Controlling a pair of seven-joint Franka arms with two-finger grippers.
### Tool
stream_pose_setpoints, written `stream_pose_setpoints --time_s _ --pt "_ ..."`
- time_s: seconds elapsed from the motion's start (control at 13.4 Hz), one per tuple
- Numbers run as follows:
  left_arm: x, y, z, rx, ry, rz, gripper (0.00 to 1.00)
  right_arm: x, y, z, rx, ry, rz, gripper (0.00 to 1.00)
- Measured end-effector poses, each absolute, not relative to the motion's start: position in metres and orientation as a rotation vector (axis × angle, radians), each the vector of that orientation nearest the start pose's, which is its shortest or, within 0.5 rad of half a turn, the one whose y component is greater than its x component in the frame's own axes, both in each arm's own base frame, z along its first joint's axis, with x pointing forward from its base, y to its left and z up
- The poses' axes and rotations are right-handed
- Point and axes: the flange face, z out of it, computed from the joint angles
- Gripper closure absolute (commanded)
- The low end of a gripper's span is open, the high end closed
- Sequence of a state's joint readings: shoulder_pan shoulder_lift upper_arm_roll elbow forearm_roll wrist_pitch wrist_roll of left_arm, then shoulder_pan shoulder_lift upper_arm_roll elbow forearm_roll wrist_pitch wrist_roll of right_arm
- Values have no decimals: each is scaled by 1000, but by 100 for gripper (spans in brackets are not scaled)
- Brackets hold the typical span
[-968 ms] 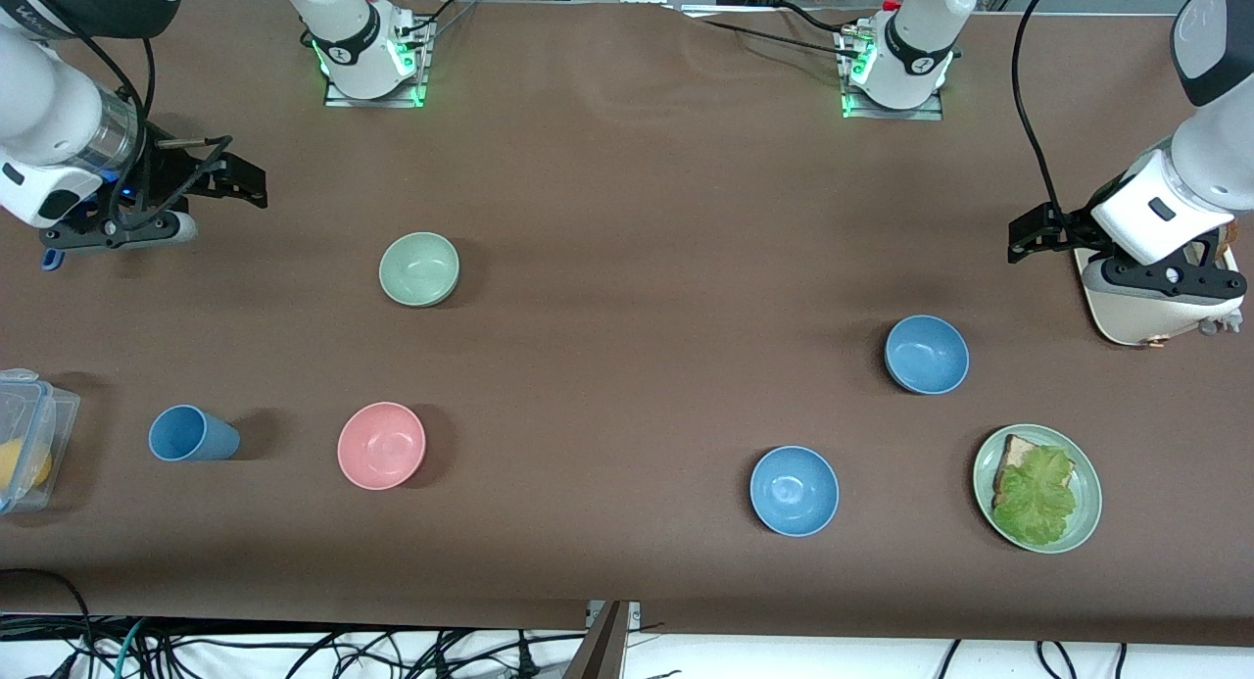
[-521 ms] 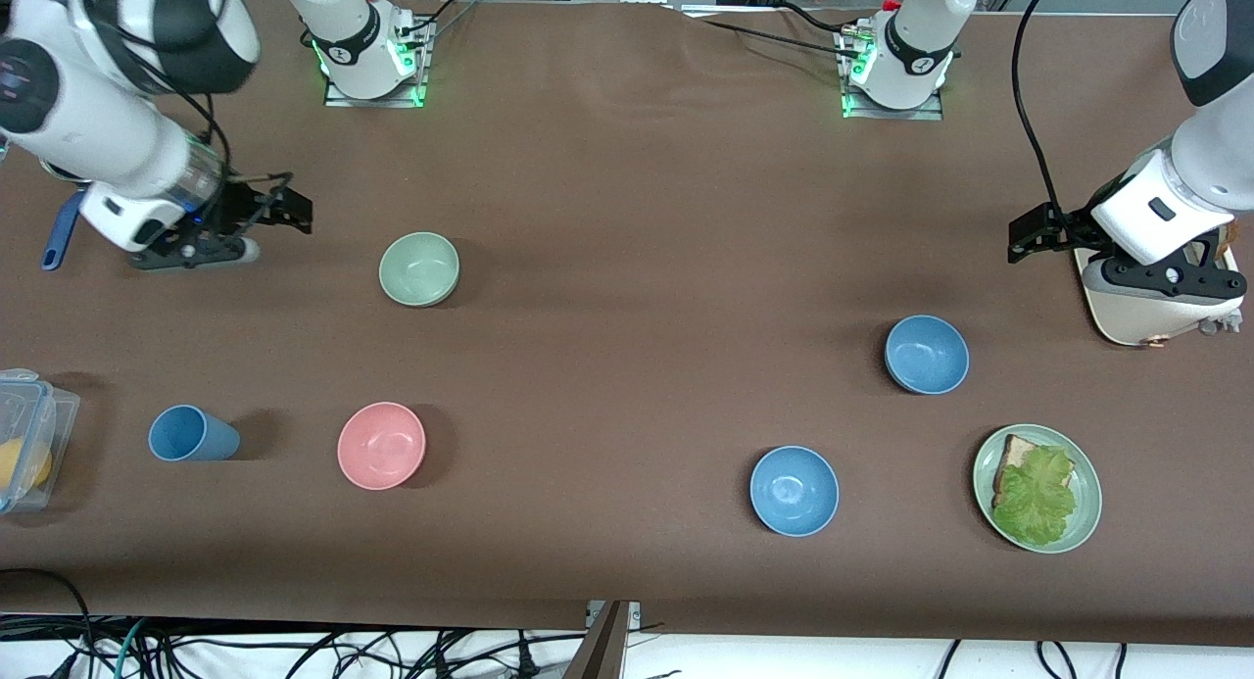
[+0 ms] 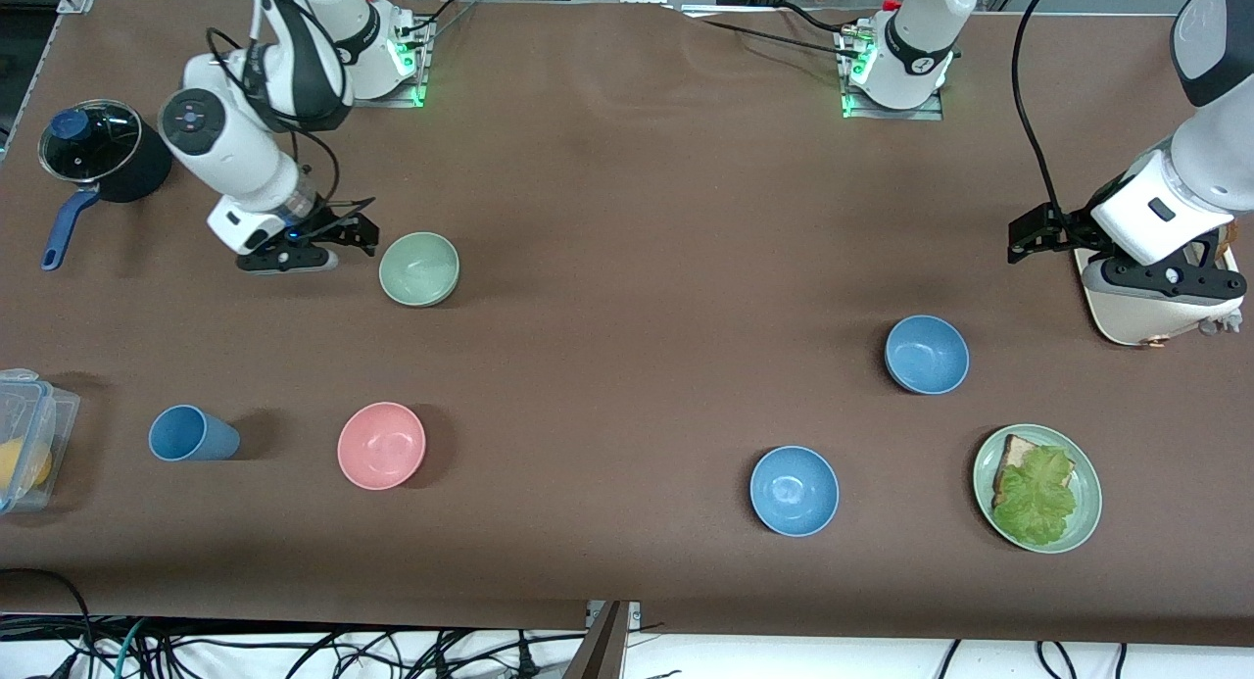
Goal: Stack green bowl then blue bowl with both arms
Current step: 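Reach the right gripper down to the pale green bowl rim, then grasp the green bowl rim and slide it toward the table middle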
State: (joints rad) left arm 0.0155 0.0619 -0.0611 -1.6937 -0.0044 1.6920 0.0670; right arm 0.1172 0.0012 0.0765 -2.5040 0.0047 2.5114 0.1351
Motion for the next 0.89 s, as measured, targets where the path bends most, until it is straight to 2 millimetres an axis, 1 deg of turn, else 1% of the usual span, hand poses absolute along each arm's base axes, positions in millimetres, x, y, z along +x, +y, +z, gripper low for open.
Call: stream_pose_setpoints --time_s 0.22,0.3,0.52,0.6,0.67,0.82,0.89 --pt "575 -26 541 -3144 176 100 0 457 119 256 -3121 -58 -64 1" --pt "575 -26 541 -3144 176 100 0 457 123 245 -3116 -54 -72 1" --pt "575 -26 541 -3144 176 100 0 458 124 216 -3105 -49 -89 2" --pt "575 -26 541 -3144 177 100 0 458 124 209 -3103 -47 -93 11" --pt "575 -26 541 -3144 178 100 0 457 124 203 -3102 -46 -91 32" --pt "575 -26 541 -3144 178 100 0 457 124 200 -3102 -46 -88 86" --pt "575 -26 541 -3144 178 100 0 457 124 200 -3102 -44 -89 100"
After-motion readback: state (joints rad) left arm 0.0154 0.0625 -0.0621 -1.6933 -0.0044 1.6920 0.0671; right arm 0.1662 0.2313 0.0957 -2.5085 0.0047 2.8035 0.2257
